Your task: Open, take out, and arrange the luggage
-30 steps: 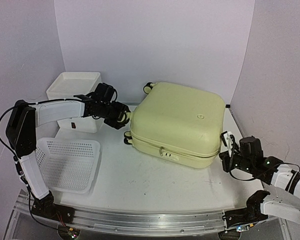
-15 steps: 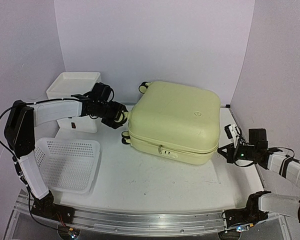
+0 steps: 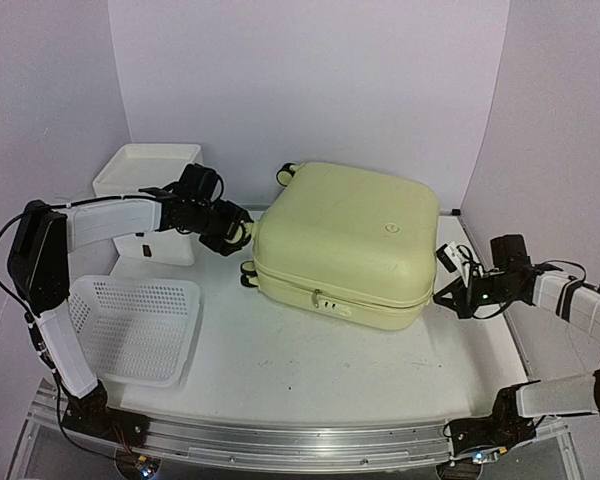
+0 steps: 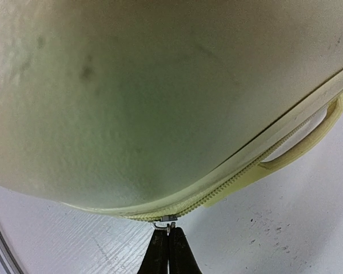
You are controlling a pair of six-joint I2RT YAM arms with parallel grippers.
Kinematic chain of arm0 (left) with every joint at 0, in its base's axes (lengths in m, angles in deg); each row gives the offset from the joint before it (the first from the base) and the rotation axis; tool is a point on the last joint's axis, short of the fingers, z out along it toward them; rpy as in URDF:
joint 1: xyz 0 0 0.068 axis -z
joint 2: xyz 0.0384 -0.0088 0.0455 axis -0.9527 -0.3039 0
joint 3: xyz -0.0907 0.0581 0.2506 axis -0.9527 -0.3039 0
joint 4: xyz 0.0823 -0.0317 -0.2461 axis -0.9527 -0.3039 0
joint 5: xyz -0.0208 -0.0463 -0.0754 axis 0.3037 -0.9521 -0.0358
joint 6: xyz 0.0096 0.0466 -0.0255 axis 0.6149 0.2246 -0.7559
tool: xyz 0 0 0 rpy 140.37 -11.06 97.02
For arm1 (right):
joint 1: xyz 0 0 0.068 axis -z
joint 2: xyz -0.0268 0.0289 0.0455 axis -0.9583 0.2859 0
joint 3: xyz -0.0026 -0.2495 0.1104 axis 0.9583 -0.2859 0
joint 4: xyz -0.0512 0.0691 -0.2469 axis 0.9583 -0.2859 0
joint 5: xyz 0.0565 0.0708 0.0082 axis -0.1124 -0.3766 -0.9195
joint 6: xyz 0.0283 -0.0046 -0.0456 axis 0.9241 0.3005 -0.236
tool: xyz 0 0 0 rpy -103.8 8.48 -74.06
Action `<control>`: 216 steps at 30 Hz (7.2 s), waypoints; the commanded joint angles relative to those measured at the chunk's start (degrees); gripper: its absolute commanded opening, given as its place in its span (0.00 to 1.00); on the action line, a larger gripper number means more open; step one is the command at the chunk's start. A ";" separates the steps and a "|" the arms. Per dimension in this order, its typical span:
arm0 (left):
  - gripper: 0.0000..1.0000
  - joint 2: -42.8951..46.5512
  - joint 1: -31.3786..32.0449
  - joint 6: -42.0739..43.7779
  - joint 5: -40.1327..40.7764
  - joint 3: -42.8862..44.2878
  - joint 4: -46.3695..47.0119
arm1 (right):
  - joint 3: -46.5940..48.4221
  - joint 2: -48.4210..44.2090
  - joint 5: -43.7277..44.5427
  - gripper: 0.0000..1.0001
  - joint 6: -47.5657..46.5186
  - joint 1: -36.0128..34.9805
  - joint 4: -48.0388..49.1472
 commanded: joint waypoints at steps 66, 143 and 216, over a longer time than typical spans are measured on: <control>0.94 -0.35 37.81 82.55 31.09 26.45 -13.46 | -0.91 -6.54 -17.65 0.00 6.62 -10.32 9.23; 0.42 -17.71 6.86 -5.39 23.34 39.78 -46.25 | 0.11 -14.81 -3.46 0.00 5.81 -12.52 -3.22; 0.07 -21.61 5.97 22.33 36.59 40.18 -47.25 | 66.38 63.84 -41.42 0.00 -44.02 19.19 5.54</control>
